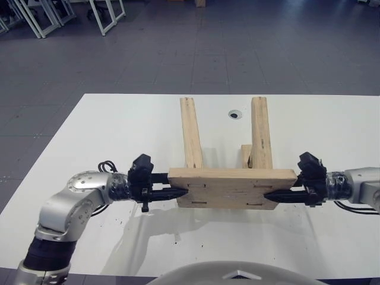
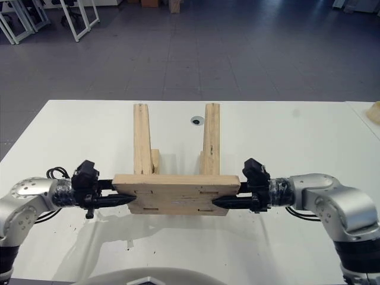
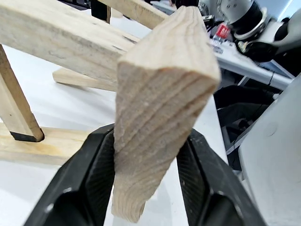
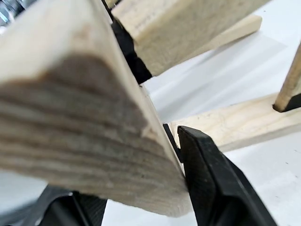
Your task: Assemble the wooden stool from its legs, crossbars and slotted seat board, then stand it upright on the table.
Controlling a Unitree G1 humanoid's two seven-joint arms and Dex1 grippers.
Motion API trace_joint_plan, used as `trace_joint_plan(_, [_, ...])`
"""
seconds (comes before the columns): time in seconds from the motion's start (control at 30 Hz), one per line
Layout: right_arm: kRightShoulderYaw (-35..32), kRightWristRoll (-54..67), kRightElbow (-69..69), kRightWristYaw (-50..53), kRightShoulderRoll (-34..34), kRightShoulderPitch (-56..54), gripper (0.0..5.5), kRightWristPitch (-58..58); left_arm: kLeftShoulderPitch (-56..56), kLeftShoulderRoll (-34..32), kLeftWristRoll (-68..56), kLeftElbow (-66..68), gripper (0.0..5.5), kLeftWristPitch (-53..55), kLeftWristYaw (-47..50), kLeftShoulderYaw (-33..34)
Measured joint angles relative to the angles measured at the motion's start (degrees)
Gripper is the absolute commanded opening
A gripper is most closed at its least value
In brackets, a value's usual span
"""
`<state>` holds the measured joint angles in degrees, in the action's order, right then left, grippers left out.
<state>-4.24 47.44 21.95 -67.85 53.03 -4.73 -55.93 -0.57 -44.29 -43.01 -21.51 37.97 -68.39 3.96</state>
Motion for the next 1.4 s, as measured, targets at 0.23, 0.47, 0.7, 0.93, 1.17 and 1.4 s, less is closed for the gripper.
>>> trace_joint_plan(0.23, [-2.15, 31.86, -5.12, 6.42, 3.57, -6.04, 2.04, -11.92, 4.76, -6.7, -26.44, 1.68, 1.77, 18.49, 0.15, 6.27])
trace_joint_plan(0.47, [11.32, 59.91, -21.0, 14.97, 8.01, -28.91, 2.04, -23.46, 24.02, -18.27, -57.72, 16.84, 1.77, 37.51, 11.75, 1.46])
trace_joint_plan(0.7, [18.85, 65.44, -44.49, 26.79, -2.62, -37.78, 2.04, -28.99, 29.93, -13.62, -65.58, 30.3, 1.77, 40.34, 25.65, -4.63])
trace_joint_plan(0.93, [11.42, 66.39, -55.79, 47.52, -11.65, -41.18, 2.04, -25.41, 36.09, -5.5, -66.73, 45.84, 1.77, 40.22, 36.81, -5.5])
trace_joint_plan(1.17, [4.85, 65.18, -61.67, 63.3, -16.17, -43.01, 2.71, -22.52, 43.8, 2.29, -53.38, 58.89, 2.46, 37.06, 44.13, -0.1])
trace_joint_plan(1.4, [-1.99, 55.58, -64.52, 62.52, -16.8, -43.66, 3.99, -23.33, 47.2, 2.88, -39.87, 65.12, 3.52, 35.7, 38.79, 6.22])
